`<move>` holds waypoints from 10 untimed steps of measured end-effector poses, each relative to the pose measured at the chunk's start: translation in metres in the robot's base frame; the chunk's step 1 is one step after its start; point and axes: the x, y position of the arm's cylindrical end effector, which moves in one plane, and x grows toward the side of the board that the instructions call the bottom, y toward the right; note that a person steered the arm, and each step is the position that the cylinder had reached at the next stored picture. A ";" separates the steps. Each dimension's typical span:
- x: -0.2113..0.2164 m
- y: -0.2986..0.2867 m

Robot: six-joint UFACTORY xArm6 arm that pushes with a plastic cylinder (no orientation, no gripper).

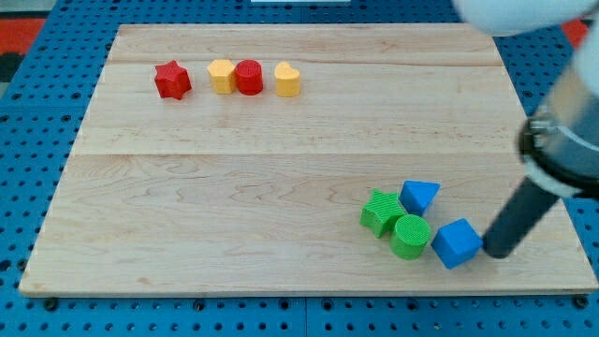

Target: Move the green circle and cube slightly diagonal to each other

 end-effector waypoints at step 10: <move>-0.048 -0.217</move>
